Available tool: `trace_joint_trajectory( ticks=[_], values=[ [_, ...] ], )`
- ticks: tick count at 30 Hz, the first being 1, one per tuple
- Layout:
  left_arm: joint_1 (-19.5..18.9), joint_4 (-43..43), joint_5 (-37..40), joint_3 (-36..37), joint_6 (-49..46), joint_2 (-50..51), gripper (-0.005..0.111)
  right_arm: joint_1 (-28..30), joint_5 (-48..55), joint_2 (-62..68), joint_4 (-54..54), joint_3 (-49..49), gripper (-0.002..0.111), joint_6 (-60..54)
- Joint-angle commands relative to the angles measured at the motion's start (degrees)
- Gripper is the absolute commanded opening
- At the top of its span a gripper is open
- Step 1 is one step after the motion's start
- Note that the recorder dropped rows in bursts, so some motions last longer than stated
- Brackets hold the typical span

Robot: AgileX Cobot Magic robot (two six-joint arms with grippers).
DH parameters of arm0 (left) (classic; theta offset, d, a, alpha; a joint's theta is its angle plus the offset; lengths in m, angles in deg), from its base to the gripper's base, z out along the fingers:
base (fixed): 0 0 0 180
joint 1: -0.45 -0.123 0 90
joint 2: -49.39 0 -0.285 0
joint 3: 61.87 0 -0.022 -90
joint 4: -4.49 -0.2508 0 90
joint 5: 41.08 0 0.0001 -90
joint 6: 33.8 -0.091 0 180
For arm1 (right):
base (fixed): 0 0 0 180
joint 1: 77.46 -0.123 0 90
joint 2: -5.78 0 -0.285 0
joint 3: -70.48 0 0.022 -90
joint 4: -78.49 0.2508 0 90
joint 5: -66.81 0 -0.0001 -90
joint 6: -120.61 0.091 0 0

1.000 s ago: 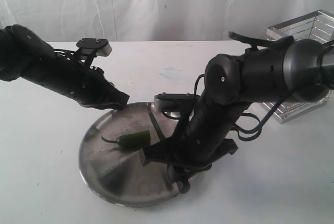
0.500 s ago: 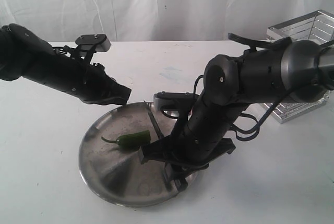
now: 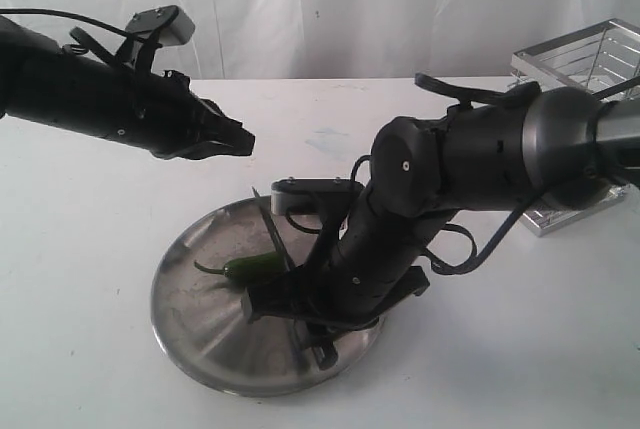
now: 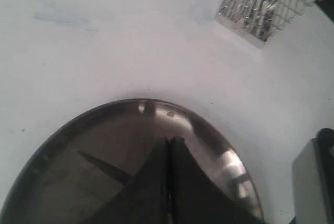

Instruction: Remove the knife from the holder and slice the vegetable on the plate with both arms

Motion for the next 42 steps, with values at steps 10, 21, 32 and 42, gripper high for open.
trace_joint_trajectory(
  ticks=[10, 21, 32, 42],
  values=[
    [0.03, 18.25, 8.06, 0.04, -22.92, 4.43, 0.000, -0.18, 0.45, 0.00, -4.28, -0.36, 0.000, 4.34],
    [0.03, 23.54, 8.44, 0.04, -28.08, 9.63, 0.000, -1.49, 0.89, 2.14, -2.51, -0.36, 0.000, 4.34],
    [0.03, 22.29, 6.73, 0.51, -28.92, 11.08, 0.000, -1.49, -3.42, 3.49, -2.77, -0.36, 0.000, 5.37],
    [0.03, 21.63, 6.51, 0.51, -28.92, 15.77, 0.000, -1.49, -3.19, 3.49, -2.77, -0.36, 0.000, 5.37]
  ],
)
